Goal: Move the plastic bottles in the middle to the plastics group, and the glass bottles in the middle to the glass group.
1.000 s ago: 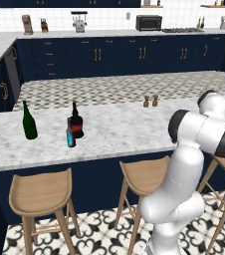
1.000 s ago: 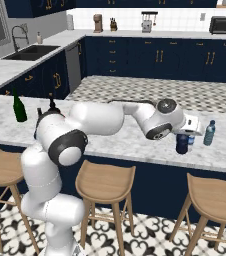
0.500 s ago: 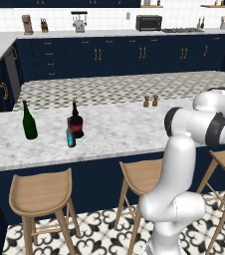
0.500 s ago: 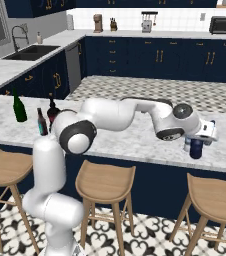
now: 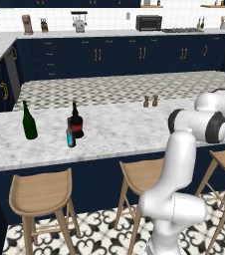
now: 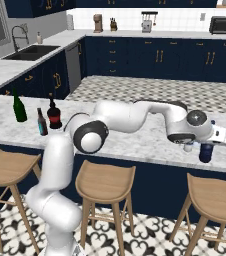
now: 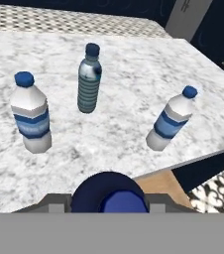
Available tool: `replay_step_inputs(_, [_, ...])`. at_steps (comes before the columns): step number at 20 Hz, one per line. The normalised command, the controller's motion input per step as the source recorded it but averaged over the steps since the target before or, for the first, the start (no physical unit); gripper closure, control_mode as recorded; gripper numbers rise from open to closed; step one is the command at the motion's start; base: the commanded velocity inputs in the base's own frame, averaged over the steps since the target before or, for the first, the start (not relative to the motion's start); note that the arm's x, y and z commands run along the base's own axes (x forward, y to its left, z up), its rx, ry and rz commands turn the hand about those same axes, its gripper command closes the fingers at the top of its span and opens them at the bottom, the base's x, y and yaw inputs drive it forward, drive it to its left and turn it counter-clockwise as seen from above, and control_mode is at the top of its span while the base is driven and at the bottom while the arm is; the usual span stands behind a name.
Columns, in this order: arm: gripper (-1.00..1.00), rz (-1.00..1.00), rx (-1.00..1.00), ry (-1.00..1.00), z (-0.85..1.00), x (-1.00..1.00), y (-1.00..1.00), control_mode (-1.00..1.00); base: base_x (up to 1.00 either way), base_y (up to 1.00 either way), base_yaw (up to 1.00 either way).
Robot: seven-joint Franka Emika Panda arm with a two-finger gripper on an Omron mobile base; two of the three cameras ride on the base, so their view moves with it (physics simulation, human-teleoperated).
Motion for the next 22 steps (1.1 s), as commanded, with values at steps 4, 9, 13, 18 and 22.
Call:
replay_step_inputs(4, [1.0, 0.0, 0.0, 0.0, -0.09, 0.25, 0.13, -1.0, 0.0, 0.0, 0.0])
replay_step_inputs(9, [1.0, 0.0, 0.0, 0.0, -0.07, 0.37, 0.06, -1.0, 0.0, 0.0, 0.0])
replay_step_inputs(13, [1.0, 0.0, 0.0, 0.0, -0.16, 0.43, 0.0, -1.0, 0.0, 0.0, 0.0])
replay_step_inputs(18, [1.0, 0.0, 0.0, 0.0, -0.23, 0.34, 0.0, -1.0, 0.0, 0.0, 0.0])
replay_step_inputs(22, [1.0, 0.0, 0.0, 0.0, -0.22, 0.36, -0.14, -1.0, 0.0, 0.0, 0.0])
